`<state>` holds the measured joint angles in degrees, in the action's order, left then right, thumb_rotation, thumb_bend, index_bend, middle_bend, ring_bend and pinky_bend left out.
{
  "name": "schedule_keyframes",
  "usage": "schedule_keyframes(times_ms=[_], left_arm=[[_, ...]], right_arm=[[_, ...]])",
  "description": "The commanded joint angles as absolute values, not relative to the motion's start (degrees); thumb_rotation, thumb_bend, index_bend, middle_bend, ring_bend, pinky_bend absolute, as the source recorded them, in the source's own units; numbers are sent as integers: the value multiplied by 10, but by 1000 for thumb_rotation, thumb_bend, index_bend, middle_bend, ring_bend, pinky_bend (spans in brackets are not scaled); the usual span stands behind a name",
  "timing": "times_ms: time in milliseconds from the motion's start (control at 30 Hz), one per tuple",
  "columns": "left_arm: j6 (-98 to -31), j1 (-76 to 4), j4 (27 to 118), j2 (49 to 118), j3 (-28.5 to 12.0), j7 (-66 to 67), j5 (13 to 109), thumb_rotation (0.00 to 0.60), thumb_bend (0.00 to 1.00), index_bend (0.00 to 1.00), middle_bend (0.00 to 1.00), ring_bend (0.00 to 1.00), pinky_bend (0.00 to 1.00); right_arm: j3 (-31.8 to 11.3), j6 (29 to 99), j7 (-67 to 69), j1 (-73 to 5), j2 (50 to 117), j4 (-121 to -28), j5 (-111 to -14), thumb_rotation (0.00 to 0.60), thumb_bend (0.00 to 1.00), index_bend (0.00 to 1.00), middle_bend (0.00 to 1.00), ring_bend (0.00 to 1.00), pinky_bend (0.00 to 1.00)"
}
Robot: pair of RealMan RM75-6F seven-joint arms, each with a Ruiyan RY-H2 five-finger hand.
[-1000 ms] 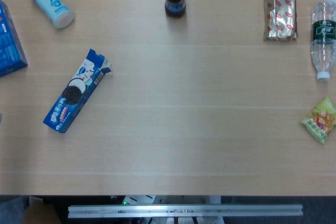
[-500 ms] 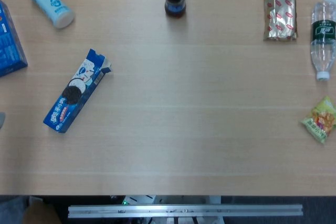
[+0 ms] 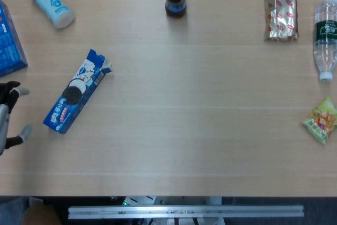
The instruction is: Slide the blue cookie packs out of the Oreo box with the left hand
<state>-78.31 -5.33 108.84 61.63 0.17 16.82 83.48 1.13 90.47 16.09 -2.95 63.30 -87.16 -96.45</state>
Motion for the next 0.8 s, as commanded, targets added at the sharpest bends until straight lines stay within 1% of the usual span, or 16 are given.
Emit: schedule_keyframes(times_ms=[33,133,233,367,467,800], left_arm=[[-759,-67,1091,634,4,166,822,600,225,229,200,175,148],[-737,-80,1081,661,4,162,820,600,224,187,196,175,148],[-723,-93,1058,692,1,179,818,600,221,170,192,176,148],[-707,-107,1031,731,-8,207,791,600,203,134,186,175,148],[-689,-118,1023,744,-12,235,760,600,185,83,159,176,148],[-661,-142,982,788,-20,288,684,600,167,14,106,169,148]], right_arm=[[12,903,161,-29,633,-870,-962,600,82,418,437,477,439],[13,900,162,-29,635,-868,-960,600,82,418,437,477,439],[13,901,164,-28,636,-866,-959,600,82,418,437,477,439],[13,903,169,-25,635,-861,-953,600,82,418,437,477,439],[13,904,173,-23,635,-857,-951,600,82,418,437,476,439],[13,902,179,-21,638,-848,-948,600,82,418,437,477,439]])
